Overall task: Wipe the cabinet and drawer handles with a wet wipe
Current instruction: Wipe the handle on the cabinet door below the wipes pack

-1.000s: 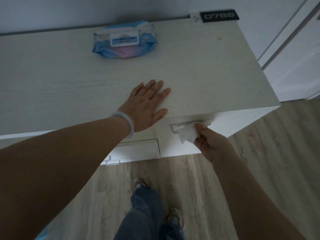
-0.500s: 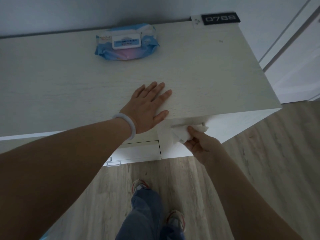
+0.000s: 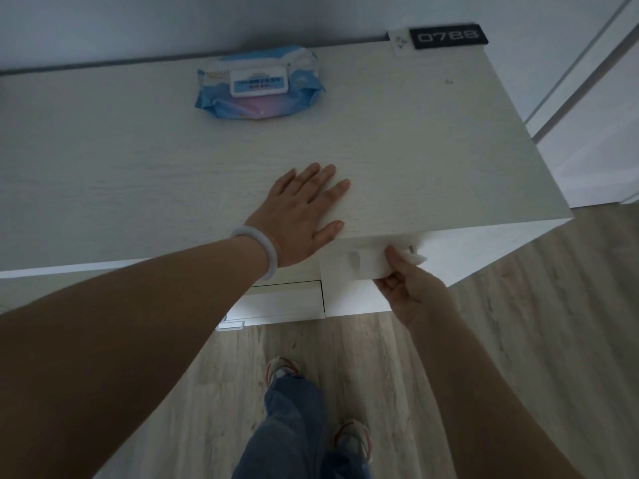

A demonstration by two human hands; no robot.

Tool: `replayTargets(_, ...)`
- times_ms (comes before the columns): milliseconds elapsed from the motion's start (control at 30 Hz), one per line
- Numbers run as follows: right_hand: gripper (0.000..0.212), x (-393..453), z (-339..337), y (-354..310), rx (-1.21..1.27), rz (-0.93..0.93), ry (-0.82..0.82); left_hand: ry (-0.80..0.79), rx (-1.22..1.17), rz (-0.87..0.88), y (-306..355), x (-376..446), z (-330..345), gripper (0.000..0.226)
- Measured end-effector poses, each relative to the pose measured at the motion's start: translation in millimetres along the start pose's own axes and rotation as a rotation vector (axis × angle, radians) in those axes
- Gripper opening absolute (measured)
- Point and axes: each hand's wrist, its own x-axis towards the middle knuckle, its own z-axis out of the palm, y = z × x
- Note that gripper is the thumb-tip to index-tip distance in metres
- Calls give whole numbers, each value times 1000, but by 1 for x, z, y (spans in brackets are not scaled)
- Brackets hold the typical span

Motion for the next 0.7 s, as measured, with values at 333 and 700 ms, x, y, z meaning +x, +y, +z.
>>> replayTargets(333,10,-3,-3,-5,-5,-110,54,-4,5,-1,0,0,0,67)
replayTargets(700,21,3,-7,13,-378,-373,207,0,2,-1,0,0,-1,67)
